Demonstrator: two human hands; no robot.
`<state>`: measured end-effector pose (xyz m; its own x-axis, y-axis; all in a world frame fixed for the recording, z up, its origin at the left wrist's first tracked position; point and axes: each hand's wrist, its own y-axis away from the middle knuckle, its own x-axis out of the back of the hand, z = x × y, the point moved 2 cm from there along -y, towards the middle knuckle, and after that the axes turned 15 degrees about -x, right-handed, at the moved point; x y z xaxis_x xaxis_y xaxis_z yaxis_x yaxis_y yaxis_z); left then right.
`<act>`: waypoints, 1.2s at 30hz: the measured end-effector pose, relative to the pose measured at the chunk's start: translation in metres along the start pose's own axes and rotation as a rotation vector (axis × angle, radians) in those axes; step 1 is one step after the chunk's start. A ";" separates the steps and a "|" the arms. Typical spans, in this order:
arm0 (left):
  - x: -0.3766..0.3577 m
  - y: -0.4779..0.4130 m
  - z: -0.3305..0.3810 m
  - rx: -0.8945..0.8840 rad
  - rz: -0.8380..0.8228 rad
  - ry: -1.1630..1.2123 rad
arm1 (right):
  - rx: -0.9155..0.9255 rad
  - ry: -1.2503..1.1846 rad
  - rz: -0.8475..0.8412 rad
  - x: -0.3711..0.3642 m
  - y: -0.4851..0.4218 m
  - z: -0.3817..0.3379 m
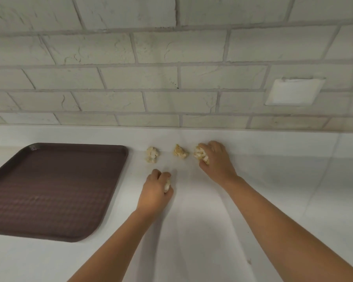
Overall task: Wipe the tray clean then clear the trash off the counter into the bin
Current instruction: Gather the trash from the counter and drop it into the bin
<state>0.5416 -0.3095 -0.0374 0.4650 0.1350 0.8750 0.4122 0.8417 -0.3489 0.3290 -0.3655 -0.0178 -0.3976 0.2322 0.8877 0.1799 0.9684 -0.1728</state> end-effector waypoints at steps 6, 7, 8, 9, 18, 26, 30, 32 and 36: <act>0.025 -0.043 -0.033 0.168 0.129 0.011 | 0.020 0.170 -0.077 -0.021 -0.003 0.012; 0.026 -0.054 -0.039 0.179 0.107 -0.032 | 0.021 0.179 -0.070 -0.019 -0.006 0.012; 0.025 -0.064 -0.044 0.192 0.050 -0.082 | 0.023 0.183 -0.070 -0.016 -0.009 0.012; 0.022 -0.071 -0.048 0.208 -0.033 -0.123 | 0.018 0.175 -0.072 -0.013 -0.009 0.012; 0.005 -0.089 -0.049 0.199 -0.053 -0.144 | -0.119 0.171 -0.113 0.005 0.030 0.021; -0.021 -0.109 -0.004 -0.196 -0.059 -0.126 | -0.130 -0.269 0.003 0.014 0.014 0.007; -0.034 -0.113 -0.005 -0.140 -0.158 -0.157 | -0.079 -0.002 -0.138 -0.012 -0.009 0.004; -0.033 -0.119 -0.007 -0.133 -0.203 -0.202 | -0.054 0.071 -0.099 -0.018 -0.008 0.007; -0.034 -0.120 -0.006 -0.103 -0.203 -0.182 | -0.055 0.182 0.031 -0.015 -0.002 0.011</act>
<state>0.4809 -0.4185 -0.0270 0.2208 0.0683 0.9729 0.5644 0.8046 -0.1846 0.3246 -0.3704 -0.0359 -0.2226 0.2370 0.9457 0.2405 0.9534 -0.1823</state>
